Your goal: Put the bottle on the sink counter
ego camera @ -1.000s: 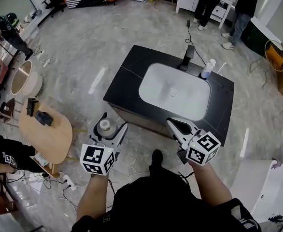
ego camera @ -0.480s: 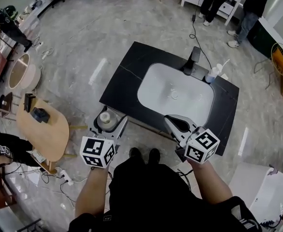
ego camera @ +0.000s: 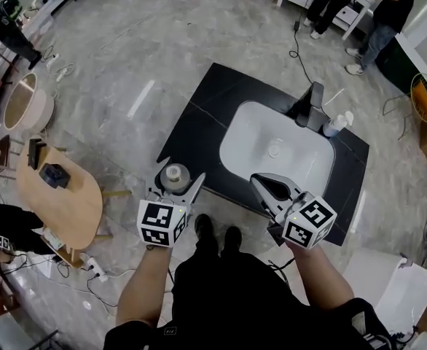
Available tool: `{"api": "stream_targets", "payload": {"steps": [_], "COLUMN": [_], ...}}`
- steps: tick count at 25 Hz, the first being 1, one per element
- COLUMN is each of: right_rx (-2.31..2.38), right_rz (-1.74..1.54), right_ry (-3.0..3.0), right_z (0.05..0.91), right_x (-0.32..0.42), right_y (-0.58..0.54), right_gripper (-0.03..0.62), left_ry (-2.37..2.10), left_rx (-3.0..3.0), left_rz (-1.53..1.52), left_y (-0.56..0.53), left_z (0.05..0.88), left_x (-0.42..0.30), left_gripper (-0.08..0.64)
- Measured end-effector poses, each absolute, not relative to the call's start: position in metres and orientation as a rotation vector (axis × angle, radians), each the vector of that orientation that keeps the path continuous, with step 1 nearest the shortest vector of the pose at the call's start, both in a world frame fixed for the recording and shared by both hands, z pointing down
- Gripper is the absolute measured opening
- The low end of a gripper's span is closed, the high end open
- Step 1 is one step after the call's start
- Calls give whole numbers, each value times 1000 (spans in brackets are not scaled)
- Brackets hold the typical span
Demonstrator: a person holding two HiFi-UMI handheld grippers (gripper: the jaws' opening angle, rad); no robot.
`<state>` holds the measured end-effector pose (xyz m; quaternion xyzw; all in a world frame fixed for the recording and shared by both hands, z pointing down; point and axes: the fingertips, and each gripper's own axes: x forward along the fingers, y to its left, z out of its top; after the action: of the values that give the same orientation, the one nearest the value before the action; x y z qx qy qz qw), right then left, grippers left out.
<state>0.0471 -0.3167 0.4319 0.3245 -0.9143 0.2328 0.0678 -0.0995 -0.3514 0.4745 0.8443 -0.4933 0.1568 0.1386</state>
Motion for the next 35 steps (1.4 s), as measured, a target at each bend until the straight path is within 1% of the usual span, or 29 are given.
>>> {"api": "stream_targets", "payload": {"steps": [8,14,25,35], "right_rx": [914,889,938,937], "right_rz": [724,733,806,816], "right_ry": [-2727,-2722,-2671,-2653], "right_z": [462,482,528,536], "right_x": [-1,-21,-19,-19], "right_y": [-351,-366,-377,-375], "right_gripper": [14,14,14,14], "left_ry": [-1392,-1353,-1328,-1317], "left_rx": [2420,2414,2406,2391], "left_rz": [444,467,505,583], "left_y": [-396,-416,-451,-465], "left_z": [517,552,605,634], "left_x": [-121,-125,-123,-124], "left_gripper": [342,344,344,344]}}
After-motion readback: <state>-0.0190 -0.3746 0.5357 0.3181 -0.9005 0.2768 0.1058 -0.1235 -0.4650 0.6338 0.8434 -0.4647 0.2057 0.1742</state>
